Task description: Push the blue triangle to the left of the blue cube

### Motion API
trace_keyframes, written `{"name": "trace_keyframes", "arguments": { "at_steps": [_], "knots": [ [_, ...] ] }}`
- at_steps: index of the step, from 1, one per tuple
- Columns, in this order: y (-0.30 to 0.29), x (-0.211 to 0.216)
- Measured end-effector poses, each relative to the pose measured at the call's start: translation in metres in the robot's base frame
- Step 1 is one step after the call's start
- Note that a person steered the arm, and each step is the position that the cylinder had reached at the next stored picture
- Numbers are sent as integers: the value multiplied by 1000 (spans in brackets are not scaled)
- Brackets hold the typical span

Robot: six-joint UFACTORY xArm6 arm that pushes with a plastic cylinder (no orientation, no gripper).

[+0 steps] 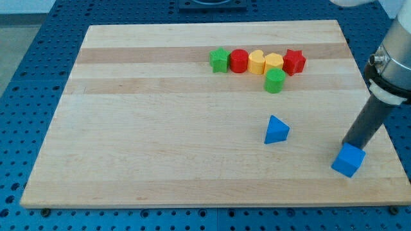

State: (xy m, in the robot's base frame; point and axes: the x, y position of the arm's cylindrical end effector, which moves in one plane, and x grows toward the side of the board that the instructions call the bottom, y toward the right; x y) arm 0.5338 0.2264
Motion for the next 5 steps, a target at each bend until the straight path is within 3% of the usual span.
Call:
{"name": "trace_keyframes", "arguments": {
  "at_steps": [2,5],
  "knots": [
    [-74,-53],
    [-129,-67]
  ]
}}
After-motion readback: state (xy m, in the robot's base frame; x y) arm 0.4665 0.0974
